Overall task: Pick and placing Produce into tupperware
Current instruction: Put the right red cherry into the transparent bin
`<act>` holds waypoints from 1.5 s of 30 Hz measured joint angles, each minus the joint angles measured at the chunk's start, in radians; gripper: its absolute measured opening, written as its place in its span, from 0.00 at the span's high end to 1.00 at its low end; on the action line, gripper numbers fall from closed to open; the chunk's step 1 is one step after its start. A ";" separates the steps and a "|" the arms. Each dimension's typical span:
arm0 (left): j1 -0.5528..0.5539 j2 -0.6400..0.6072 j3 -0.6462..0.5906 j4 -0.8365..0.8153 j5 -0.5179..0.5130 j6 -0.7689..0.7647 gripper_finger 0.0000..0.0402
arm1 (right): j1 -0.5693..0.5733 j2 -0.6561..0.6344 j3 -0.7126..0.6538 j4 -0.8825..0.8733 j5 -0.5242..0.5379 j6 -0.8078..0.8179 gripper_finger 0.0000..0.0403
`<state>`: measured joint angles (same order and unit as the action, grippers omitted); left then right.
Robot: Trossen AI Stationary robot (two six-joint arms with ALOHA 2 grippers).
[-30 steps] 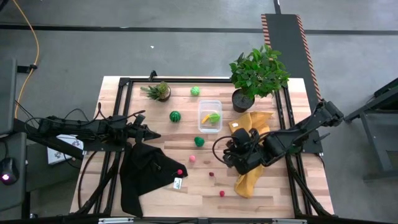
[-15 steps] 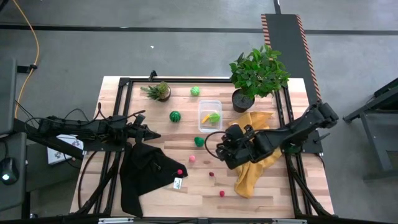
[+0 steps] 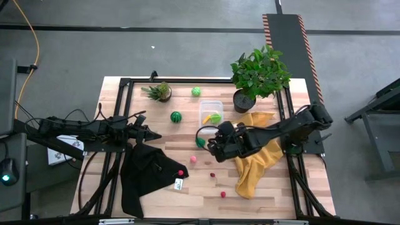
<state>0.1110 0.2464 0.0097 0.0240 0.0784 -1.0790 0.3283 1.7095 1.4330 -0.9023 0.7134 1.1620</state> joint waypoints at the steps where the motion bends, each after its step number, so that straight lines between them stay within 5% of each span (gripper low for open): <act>1: 0.000 0.000 0.000 0.000 0.000 0.000 1.00 | -0.006 0.005 0.000 0.009 0.000 -0.004 0.78; 45: 0.000 0.000 0.000 0.000 0.000 0.000 1.00 | -0.202 0.176 -0.002 0.190 0.010 -0.144 0.78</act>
<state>0.1108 0.2462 0.0097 0.0245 0.0784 -1.0790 0.1262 1.8852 1.4315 -0.7127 0.7229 1.0182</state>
